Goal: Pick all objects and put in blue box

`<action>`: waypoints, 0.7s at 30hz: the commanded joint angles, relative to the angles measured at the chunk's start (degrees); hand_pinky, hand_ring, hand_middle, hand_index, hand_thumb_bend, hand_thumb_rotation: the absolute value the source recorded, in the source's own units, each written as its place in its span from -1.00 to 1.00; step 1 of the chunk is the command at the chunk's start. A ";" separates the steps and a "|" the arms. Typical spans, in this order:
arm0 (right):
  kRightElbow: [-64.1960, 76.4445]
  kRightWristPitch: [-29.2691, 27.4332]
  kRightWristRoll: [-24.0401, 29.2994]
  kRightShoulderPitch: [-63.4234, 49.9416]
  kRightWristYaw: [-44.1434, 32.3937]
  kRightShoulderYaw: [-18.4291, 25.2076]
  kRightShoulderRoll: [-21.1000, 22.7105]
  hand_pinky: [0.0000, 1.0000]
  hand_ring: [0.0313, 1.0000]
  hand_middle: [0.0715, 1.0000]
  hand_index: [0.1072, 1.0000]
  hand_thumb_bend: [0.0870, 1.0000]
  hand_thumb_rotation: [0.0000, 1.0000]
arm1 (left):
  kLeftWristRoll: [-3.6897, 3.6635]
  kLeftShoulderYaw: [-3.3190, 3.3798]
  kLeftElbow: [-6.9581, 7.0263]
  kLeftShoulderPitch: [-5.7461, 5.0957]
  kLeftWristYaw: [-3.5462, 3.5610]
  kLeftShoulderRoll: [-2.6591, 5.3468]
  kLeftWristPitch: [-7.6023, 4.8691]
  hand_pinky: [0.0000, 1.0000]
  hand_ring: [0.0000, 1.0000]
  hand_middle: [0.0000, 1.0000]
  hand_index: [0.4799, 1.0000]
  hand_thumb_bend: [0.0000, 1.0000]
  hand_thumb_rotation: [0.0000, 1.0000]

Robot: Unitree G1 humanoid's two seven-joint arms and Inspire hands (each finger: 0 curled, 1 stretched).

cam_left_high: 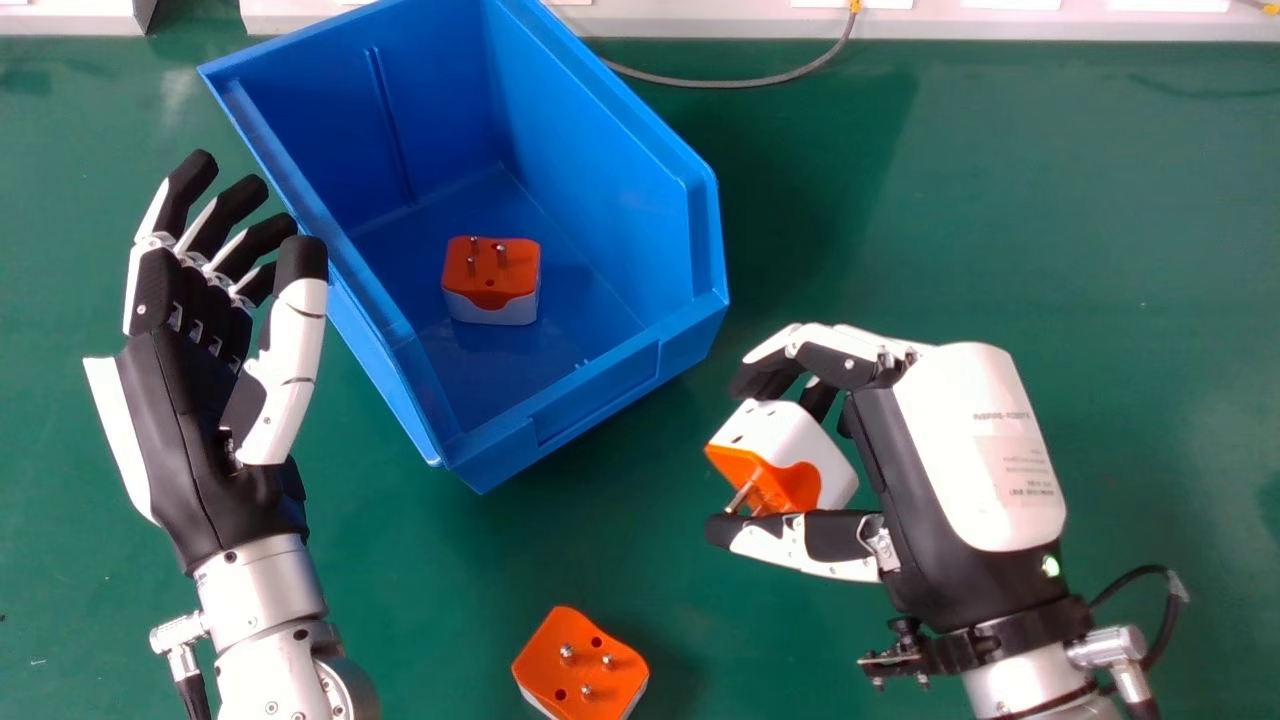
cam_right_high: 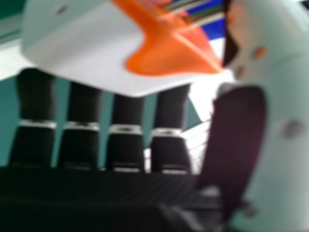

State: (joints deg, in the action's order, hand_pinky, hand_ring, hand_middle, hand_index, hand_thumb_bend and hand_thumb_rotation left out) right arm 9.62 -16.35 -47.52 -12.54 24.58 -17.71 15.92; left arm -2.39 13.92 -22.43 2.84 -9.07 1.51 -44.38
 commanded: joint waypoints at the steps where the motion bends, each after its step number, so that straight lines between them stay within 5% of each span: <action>1: 1.32 -2.57 0.33 0.34 2.48 0.01 -0.65 -0.38 -0.19 -0.09 -0.15 -0.10 -1.00 | -0.18 0.00 0.06 0.93 0.18 -0.33 -1.33 0.30 0.42 0.54 0.27 0.32 -0.17; 7: -0.16 -4.94 -0.12 0.76 4.16 -0.61 -1.77 -0.38 -0.18 -0.08 -0.17 -0.10 -1.00 | -0.53 -0.16 -0.67 1.38 0.48 -0.37 -1.59 0.29 0.41 0.54 0.27 0.31 -0.17; 21: -0.71 -4.80 -3.12 7.26 5.90 -2.11 -6.27 -0.37 -0.15 -0.07 -0.19 -0.10 -1.00 | 0.56 -0.24 -1.61 2.95 -0.38 -0.51 -1.90 0.29 0.41 0.54 0.27 0.30 -0.17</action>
State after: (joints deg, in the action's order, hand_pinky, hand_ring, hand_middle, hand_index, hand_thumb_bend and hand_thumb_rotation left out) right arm 8.54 -20.18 -50.32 -7.38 29.58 -19.33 10.45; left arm -2.74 13.99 -24.42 4.53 -9.47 1.27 -44.73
